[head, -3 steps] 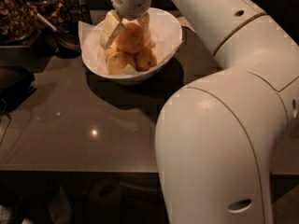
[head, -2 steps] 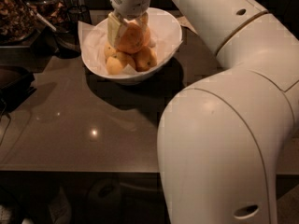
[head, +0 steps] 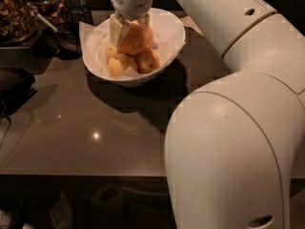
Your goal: Pick orange from white bowl
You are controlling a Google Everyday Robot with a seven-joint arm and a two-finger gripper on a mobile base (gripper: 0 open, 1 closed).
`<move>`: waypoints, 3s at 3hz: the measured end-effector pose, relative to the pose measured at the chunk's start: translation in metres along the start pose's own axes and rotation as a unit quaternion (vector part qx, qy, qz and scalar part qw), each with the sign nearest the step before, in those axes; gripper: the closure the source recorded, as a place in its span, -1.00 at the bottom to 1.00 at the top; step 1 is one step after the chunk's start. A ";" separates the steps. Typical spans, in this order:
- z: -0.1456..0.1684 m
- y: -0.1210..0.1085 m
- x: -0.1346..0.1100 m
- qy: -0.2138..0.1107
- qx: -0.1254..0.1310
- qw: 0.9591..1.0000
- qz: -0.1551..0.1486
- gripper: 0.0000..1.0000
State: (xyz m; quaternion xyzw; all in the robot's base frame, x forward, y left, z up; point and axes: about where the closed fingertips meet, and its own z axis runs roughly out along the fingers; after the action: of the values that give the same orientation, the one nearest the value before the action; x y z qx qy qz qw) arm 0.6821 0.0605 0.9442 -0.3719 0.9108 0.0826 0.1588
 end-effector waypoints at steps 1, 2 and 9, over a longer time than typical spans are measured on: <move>-0.019 0.008 -0.005 -0.039 -0.028 0.999 -0.025 1.00; -0.052 0.015 -0.002 -0.082 -0.055 0.993 -0.057 1.00; -0.102 0.082 0.113 -0.113 -0.079 0.989 0.047 1.00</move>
Offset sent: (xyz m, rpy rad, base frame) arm -0.0470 -0.0195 0.0907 0.2603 -0.1239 0.2337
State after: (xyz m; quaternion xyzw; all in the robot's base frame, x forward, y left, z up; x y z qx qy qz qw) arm 0.5252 0.0180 1.0027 -0.3282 0.8941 0.2031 0.2273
